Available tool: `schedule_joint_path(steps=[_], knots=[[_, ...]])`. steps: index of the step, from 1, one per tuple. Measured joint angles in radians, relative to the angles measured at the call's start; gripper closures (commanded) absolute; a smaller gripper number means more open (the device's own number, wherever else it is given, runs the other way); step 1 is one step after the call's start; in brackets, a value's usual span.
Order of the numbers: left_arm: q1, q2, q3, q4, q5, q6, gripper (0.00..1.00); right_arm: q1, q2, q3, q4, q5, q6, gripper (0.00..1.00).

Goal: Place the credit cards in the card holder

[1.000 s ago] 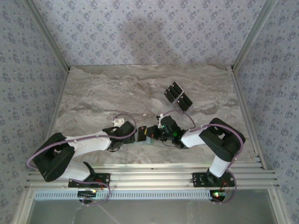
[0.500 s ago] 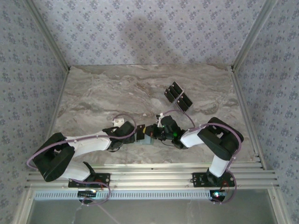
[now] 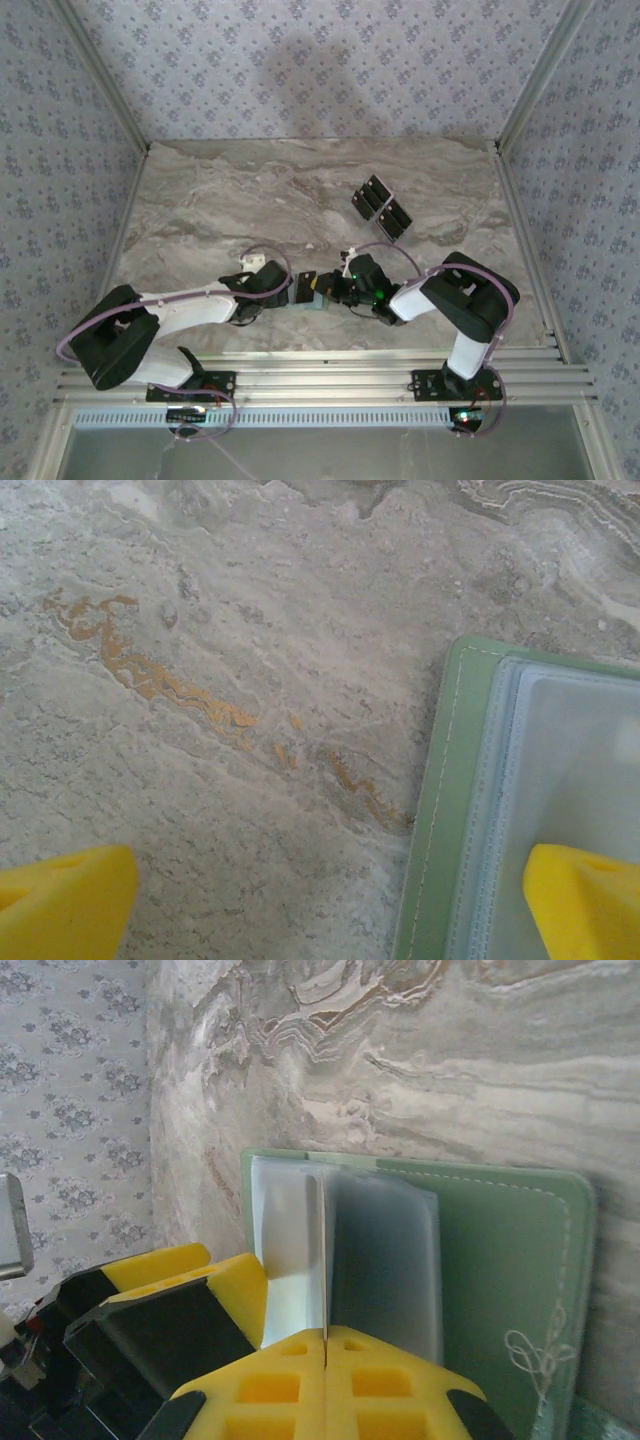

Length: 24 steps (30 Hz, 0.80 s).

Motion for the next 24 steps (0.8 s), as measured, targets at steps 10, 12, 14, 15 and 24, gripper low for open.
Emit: schedule_joint_path(steps=[10, 12, 14, 15, 24], knots=[[0.000, -0.001, -0.001, 0.002, 0.000, 0.000, 0.00, 0.000, 0.000, 0.000, 0.008, 0.003, 0.008, 1.00], [0.000, -0.001, -0.001, 0.002, 0.000, 0.000, 0.00, 0.000, 0.000, 0.000, 0.008, 0.003, 0.012, 1.00], [0.000, -0.001, -0.001, 0.002, 0.000, 0.000, 0.00, 0.000, 0.000, 0.000, 0.013, 0.003, 0.016, 1.00], [0.000, -0.001, -0.001, 0.002, 0.000, 0.000, 0.00, 0.000, 0.001, 0.000, 0.017, 0.003, 0.018, 1.00], [0.000, -0.001, -0.002, 0.002, 0.000, 0.000, 0.00, 0.004, 0.033, 0.008, 0.045, 0.003, 0.029, 1.00]])
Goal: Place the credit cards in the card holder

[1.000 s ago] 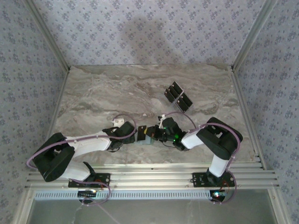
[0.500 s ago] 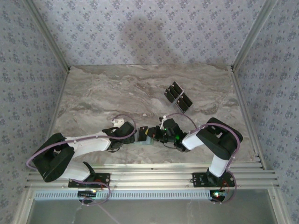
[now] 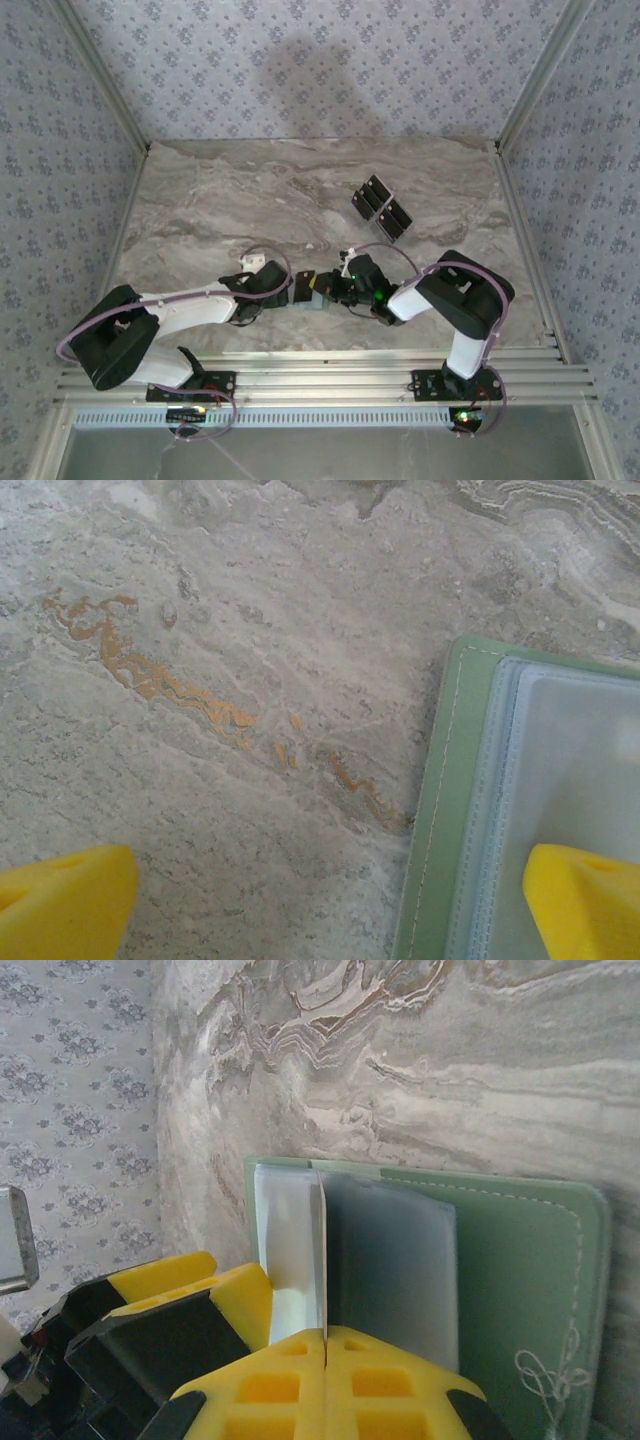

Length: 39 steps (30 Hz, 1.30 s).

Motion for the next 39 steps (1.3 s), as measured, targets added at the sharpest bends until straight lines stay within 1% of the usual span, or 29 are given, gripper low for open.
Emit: schedule_joint_path(steps=[23, 39], knots=[[0.000, 0.000, -0.001, 0.000, 0.000, 0.000, 0.00, 0.011, 0.041, 0.008, 0.039, 0.000, 0.042, 1.00], [0.000, -0.001, -0.001, 0.000, 0.000, 0.000, 0.00, 0.021, 0.042, -0.028, 0.068, 0.000, 0.053, 1.00]])
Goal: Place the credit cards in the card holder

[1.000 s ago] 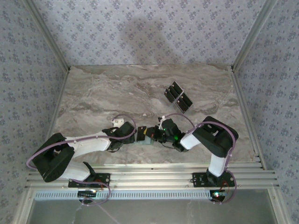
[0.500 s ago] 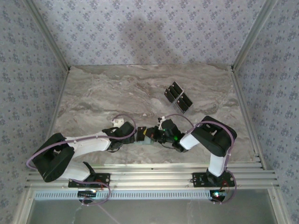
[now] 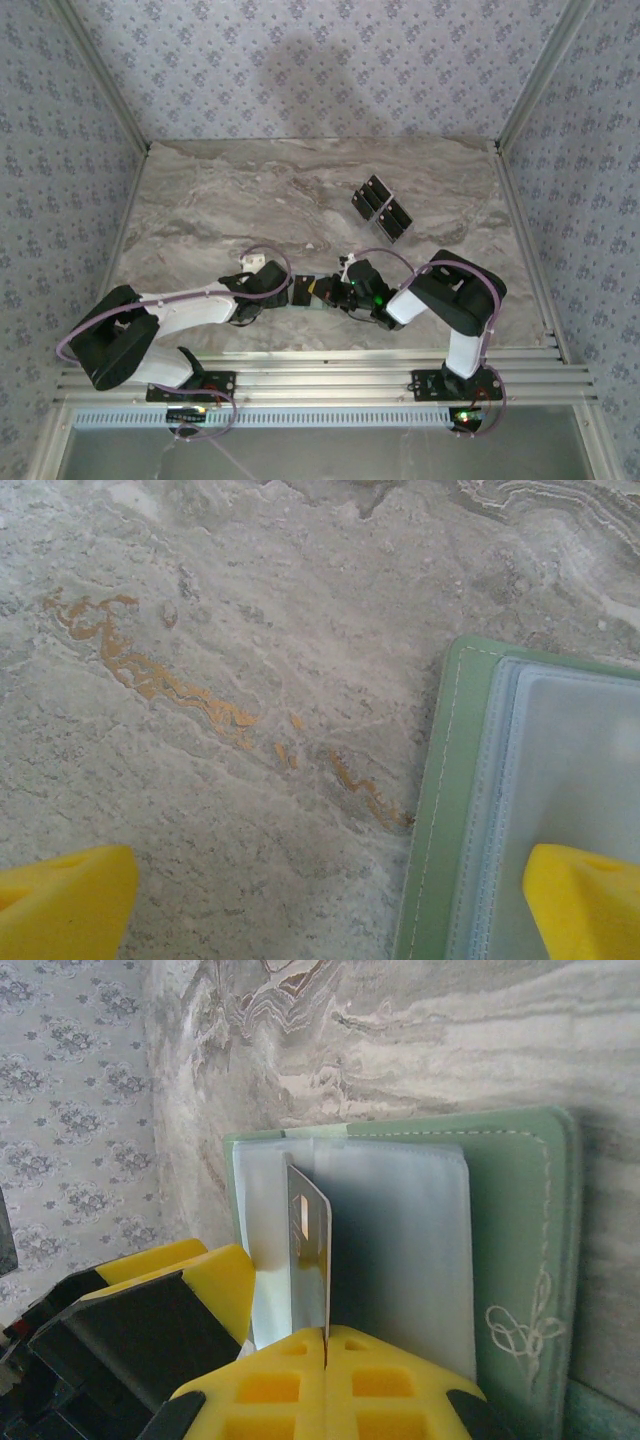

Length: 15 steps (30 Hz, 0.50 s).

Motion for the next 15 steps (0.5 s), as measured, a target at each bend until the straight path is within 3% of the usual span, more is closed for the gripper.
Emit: schedule_joint_path(steps=[15], knots=[[0.000, 0.000, 0.000, 0.000, 0.000, 0.000, 0.00, 0.000, 0.040, 0.032, 0.017, -0.015, 0.000, 1.00]])
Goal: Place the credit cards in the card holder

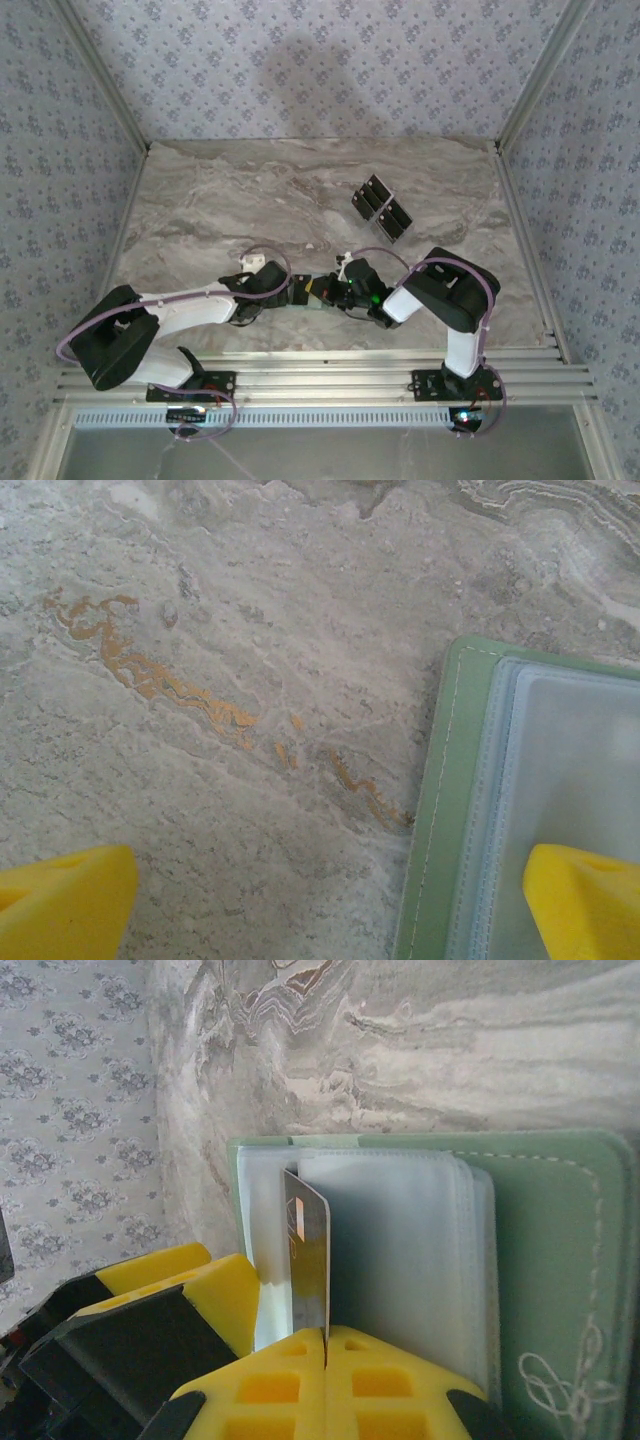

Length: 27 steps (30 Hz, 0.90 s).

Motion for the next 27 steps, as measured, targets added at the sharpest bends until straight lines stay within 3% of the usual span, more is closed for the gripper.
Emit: schedule_joint_path(steps=[14, 18, 20, 27], knots=[[0.000, 0.000, 0.000, -0.001, 0.000, -0.011, 0.00, 0.000, 0.038, 0.088, -0.076, -0.058, -0.001, 0.99], [0.000, -0.014, -0.002, -0.015, 0.003, -0.019, 0.00, -0.004, 0.037, 0.100, -0.079, -0.078, -0.004, 0.65], [0.000, -0.026, -0.001, -0.038, 0.003, -0.019, 0.00, -0.004, 0.024, 0.114, -0.087, -0.093, -0.011, 0.56], [0.001, -0.068, 0.011, -0.164, 0.003, -0.018, 0.00, -0.004, -0.036, 0.118, -0.195, -0.094, -0.052, 0.50]])
